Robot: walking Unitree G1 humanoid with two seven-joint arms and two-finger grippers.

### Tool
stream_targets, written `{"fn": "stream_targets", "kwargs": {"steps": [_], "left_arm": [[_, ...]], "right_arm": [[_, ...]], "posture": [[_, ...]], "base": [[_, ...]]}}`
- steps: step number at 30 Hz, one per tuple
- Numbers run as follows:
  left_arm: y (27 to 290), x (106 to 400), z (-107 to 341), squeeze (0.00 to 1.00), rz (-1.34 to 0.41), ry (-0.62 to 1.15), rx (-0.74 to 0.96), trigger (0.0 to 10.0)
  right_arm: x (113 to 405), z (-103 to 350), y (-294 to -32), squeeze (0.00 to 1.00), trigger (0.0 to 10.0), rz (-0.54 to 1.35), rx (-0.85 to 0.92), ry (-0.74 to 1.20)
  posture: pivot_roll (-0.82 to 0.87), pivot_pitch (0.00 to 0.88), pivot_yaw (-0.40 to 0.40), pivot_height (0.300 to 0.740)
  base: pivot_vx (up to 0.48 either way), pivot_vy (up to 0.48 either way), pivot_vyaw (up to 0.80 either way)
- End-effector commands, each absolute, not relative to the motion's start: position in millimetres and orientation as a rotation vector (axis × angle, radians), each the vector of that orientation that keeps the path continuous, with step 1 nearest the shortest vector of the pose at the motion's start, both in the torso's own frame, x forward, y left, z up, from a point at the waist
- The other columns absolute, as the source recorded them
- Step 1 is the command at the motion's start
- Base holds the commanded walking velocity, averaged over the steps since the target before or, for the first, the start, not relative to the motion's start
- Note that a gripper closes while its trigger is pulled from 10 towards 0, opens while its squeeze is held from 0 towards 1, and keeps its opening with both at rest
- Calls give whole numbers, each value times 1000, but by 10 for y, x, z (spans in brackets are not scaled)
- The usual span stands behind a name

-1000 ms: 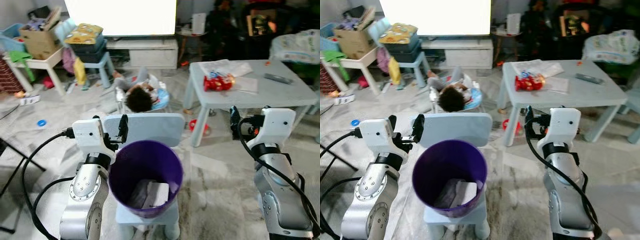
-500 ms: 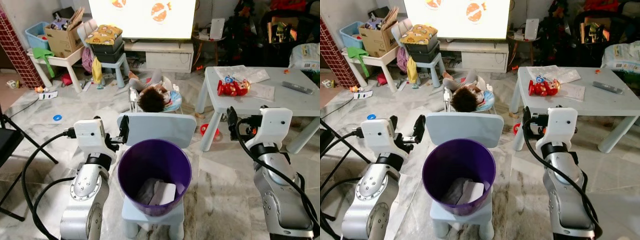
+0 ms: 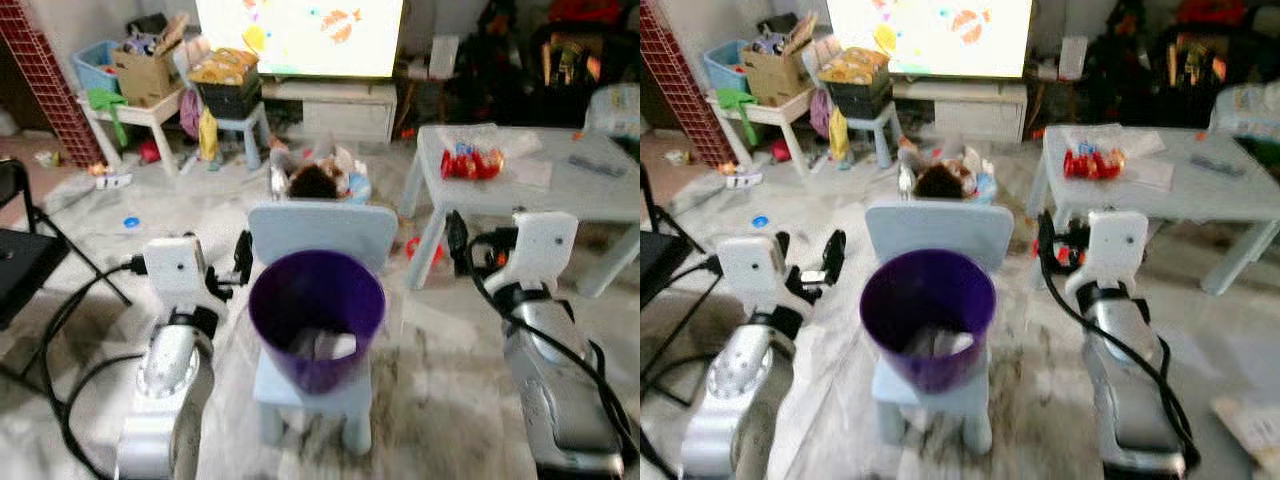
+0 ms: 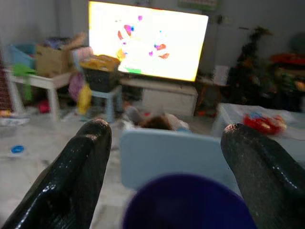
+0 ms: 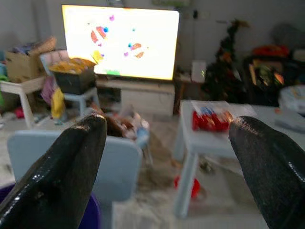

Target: Picking trash to rubbish bin

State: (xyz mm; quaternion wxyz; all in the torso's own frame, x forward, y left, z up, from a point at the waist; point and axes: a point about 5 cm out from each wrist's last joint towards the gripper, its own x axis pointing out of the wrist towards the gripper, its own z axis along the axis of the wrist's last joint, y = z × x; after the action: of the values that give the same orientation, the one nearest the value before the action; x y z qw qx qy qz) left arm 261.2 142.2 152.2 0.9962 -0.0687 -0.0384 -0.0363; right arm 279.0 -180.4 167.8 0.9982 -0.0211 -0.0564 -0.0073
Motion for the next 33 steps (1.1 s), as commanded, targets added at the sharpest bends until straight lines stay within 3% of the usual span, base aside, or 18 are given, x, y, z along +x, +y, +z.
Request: {"fn": "stream_targets", "kwargs": {"steps": [1, 23, 33], "left_arm": [[1462, 2623, 1535, 0, -61, -79, -121, 10000], [1417, 2646, 1532, 0, -78, -82, -131, 10000], [1391, 2654, 1538, 0, -86, -88, -132, 10000]], "right_arm": [[2788, 1700, -1800, 0, 10000, -19, -33, -119], [2802, 1720, -1782, 0, 10000, 4, 36, -91], [2798, 1795, -1690, 0, 10000, 76, -27, -125]], "posture": [[30, 7, -5, 740], [14, 3, -6, 740], [10, 4, -8, 740]], "base": [[-352, 0, 0], [-341, 0, 0], [-280, 0, 0]]}}
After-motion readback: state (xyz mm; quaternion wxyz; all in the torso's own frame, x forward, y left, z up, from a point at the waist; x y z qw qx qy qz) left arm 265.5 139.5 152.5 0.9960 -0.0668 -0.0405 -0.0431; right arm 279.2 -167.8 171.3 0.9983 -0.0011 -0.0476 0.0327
